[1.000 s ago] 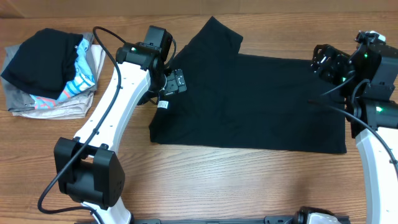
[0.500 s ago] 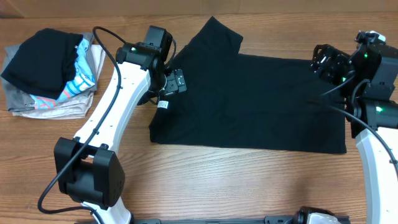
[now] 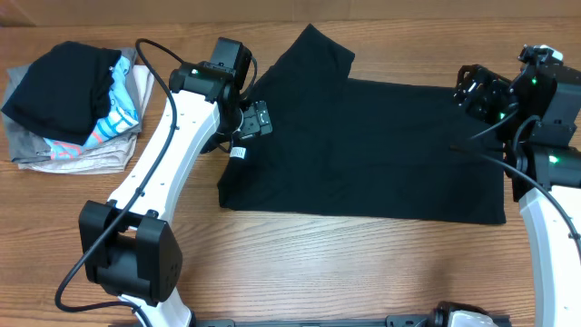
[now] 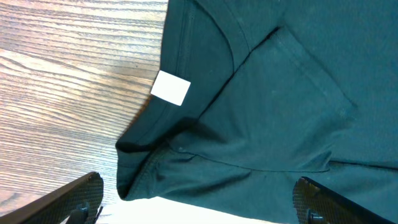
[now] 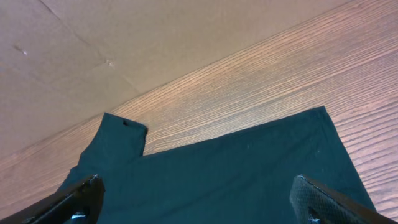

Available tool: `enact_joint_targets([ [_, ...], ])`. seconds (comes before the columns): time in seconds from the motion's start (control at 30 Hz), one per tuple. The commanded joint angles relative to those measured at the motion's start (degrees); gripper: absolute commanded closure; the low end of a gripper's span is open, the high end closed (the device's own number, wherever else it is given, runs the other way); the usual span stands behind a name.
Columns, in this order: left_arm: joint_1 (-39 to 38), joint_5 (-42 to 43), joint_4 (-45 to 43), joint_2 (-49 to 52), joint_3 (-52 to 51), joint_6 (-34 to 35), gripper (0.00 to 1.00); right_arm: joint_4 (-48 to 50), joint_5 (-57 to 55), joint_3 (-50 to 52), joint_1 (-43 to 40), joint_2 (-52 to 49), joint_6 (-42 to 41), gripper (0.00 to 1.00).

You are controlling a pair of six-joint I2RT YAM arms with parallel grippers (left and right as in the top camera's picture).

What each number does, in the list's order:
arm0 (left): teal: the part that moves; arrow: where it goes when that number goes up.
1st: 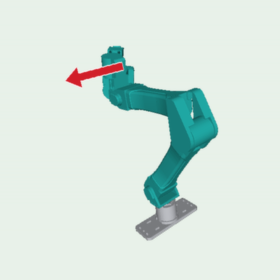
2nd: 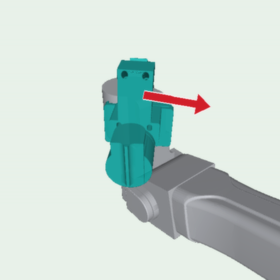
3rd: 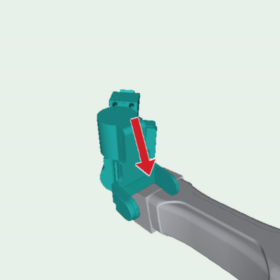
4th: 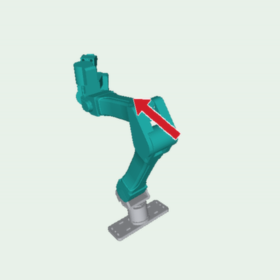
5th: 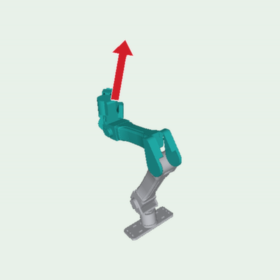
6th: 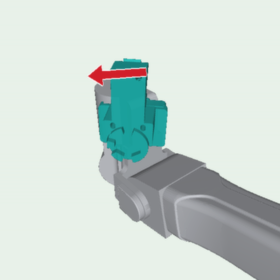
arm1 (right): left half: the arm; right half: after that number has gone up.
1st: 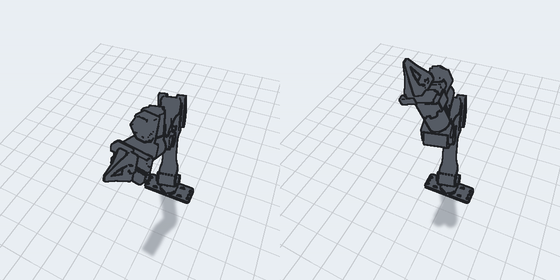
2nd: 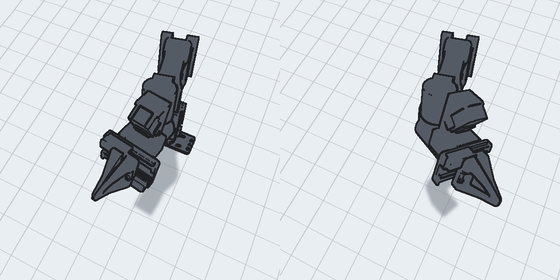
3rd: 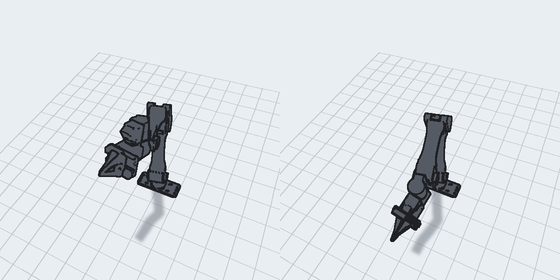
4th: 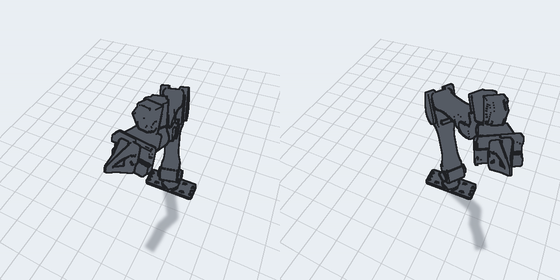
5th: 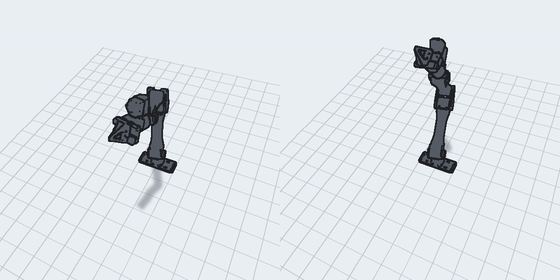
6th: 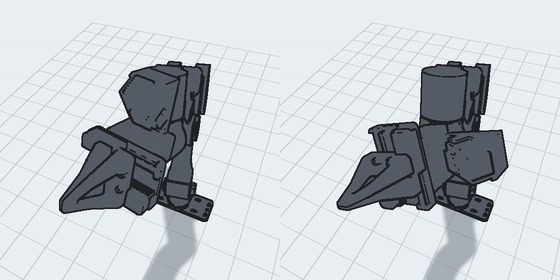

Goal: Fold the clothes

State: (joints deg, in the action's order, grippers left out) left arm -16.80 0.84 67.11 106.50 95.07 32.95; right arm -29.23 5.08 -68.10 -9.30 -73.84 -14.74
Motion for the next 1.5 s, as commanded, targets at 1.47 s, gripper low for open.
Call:
enact_joint_targets([
  [1.47, 0.3, 20.2, -9.0, 0.3, 4.8, -14.6, 0.00, -2.3, 1.4, -0.2, -0.1, -0.2, -0.3, 0.00],
])
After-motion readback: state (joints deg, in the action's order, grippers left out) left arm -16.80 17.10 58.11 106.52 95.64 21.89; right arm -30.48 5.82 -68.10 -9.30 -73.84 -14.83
